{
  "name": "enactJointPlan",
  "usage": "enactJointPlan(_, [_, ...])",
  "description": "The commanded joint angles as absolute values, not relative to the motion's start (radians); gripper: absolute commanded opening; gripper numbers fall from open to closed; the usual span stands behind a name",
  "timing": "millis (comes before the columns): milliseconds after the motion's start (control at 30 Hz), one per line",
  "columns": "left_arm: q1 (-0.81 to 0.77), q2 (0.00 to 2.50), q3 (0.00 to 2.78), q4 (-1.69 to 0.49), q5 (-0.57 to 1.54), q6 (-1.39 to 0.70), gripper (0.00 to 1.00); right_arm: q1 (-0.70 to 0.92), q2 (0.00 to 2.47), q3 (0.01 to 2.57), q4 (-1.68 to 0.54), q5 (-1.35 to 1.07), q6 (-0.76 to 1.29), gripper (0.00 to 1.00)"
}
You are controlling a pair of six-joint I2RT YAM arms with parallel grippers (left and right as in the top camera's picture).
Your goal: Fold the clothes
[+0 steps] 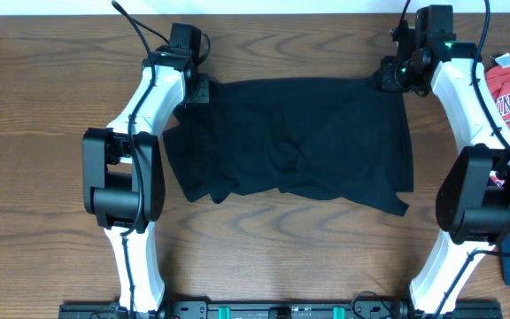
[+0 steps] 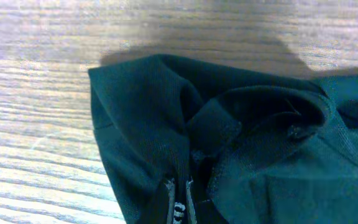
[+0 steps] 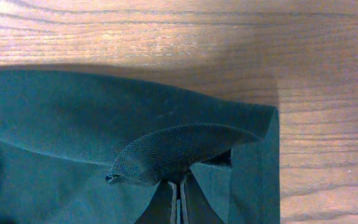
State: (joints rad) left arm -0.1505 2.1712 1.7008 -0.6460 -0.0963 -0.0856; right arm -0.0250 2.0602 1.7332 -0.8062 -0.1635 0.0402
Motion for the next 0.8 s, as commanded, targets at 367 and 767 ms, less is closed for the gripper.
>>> enactJointPlan(367, [-0.141,1.968,1.717,-0.689,-0.168,-0.106,0.06,-0.03,2.062,1.66,-0.798,-0.154,0.029,0.01])
enactJointPlan(767, [-0.141,1.975,1.695,-0.826,-0.168,-0.106,0.06,-0.035,2.062,1.62,-0.807,-0.154,0.112,0.01])
